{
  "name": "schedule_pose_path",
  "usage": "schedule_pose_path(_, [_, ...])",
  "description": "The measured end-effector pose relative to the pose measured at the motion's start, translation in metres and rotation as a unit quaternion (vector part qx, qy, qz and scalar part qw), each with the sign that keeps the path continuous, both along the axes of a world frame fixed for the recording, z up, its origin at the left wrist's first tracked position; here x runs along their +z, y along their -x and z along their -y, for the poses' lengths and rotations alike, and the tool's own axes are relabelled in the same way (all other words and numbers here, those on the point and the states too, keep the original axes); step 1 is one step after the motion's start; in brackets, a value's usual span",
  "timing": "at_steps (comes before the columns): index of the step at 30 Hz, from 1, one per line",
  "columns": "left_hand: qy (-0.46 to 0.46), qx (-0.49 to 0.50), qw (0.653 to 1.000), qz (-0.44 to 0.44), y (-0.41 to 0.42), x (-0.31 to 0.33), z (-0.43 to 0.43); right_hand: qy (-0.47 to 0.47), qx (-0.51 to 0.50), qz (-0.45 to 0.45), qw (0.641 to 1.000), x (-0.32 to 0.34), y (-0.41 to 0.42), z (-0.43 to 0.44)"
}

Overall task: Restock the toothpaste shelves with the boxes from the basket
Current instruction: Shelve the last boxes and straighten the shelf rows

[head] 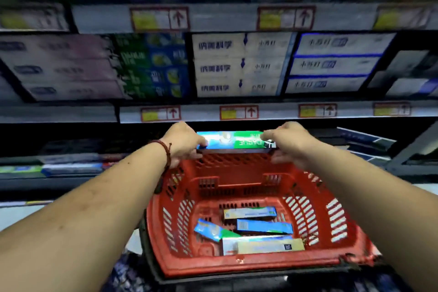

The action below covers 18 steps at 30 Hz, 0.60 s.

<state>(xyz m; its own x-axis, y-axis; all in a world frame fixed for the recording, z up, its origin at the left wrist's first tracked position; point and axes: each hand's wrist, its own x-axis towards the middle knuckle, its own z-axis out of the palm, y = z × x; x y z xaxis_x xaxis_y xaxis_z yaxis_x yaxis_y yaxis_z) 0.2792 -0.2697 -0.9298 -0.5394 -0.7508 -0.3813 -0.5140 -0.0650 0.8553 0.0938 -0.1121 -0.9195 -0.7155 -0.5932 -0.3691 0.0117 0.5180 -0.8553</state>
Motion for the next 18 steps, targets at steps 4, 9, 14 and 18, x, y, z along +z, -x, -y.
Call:
schedule_pose_path(4, [-0.127, 0.027, 0.986, -0.102, -0.026, 0.019, 0.003, 0.118, -0.043, 0.06, 0.99, 0.016, -0.007, -0.002])
schedule_pose_path(9, [-0.123, -0.061, 0.985, -0.102, -0.035, 0.038, -0.004, 0.28, -0.076, 0.12, 0.949, 0.04, -0.024, 0.006])
schedule_pose_path(14, [-0.091, -0.065, 0.985, -0.128, -0.034, 0.043, -0.009, 0.345, -0.007, 0.102, 0.933, 0.063, -0.043, 0.025])
schedule_pose_path(18, [-0.096, -0.031, 0.971, -0.217, -0.032, 0.046, -0.012, 0.34, 0.096, 0.104, 0.93, 0.062, -0.067, 0.042])
